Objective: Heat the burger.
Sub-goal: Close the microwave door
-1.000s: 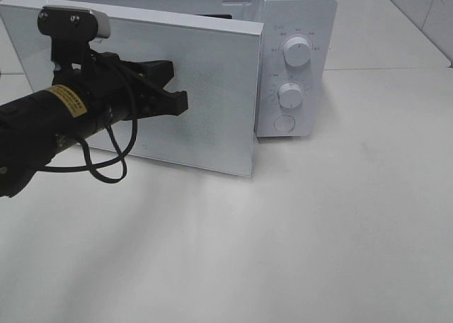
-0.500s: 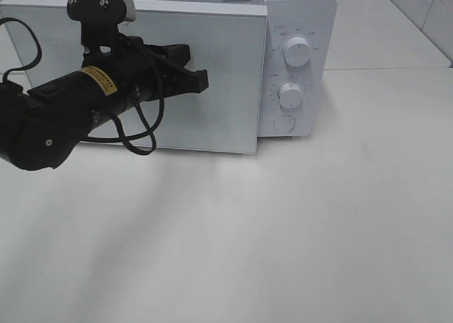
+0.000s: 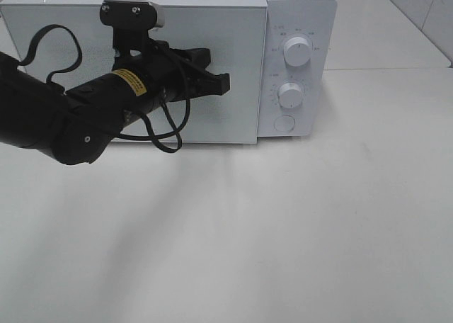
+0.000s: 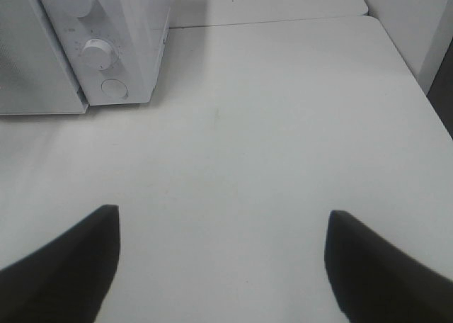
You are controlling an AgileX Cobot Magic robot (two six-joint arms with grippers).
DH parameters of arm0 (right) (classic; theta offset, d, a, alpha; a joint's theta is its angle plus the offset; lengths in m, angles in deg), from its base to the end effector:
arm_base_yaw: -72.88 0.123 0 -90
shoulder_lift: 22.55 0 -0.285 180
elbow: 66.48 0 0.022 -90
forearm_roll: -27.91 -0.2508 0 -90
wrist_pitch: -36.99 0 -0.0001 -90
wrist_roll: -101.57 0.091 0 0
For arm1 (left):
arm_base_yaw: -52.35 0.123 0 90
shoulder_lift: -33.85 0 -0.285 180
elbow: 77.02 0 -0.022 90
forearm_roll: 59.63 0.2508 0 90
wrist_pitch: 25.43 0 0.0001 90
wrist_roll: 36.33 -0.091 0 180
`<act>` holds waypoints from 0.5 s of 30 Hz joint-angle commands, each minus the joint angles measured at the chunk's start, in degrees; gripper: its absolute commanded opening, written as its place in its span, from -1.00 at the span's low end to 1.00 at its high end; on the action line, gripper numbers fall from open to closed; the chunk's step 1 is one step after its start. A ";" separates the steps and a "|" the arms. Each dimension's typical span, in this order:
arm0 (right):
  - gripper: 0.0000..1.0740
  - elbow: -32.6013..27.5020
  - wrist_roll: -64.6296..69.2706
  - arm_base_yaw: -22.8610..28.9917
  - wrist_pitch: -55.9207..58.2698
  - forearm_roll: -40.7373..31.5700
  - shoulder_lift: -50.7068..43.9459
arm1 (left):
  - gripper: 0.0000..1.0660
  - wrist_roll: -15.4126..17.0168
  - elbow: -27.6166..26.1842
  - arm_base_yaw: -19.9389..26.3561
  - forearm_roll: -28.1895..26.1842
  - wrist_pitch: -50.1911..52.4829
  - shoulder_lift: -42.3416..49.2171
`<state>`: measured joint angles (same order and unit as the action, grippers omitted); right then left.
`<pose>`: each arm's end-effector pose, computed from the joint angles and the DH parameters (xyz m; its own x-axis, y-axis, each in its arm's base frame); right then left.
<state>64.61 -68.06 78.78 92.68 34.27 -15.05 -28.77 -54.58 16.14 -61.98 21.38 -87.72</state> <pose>-0.0009 -0.0085 0.2833 -0.3711 0.0798 -0.9252 0.0260 0.9968 0.0755 0.3281 -0.2368 0.1643 -0.1904 -0.0580 -0.9800 0.5431 0.8253 -0.1544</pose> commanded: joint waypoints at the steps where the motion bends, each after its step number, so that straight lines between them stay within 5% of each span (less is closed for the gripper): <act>1: 0.42 -0.11 -0.23 -0.40 -0.40 0.23 -1.49 | -1.00 -0.06 -2.64 0.69 -4.01 0.80 -0.97; 8: 0.42 -0.11 -0.23 -0.40 -0.40 0.23 -1.49 | -1.00 -1.55 -5.33 2.18 -8.02 0.63 -2.52; 15: 0.42 -0.11 -0.23 -0.40 -0.40 0.23 -1.49 | -1.00 -1.49 -5.33 2.35 -5.96 0.34 -2.64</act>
<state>64.61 -68.06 78.78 92.68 34.27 -15.05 -30.43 -58.48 16.48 -62.44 20.29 -90.36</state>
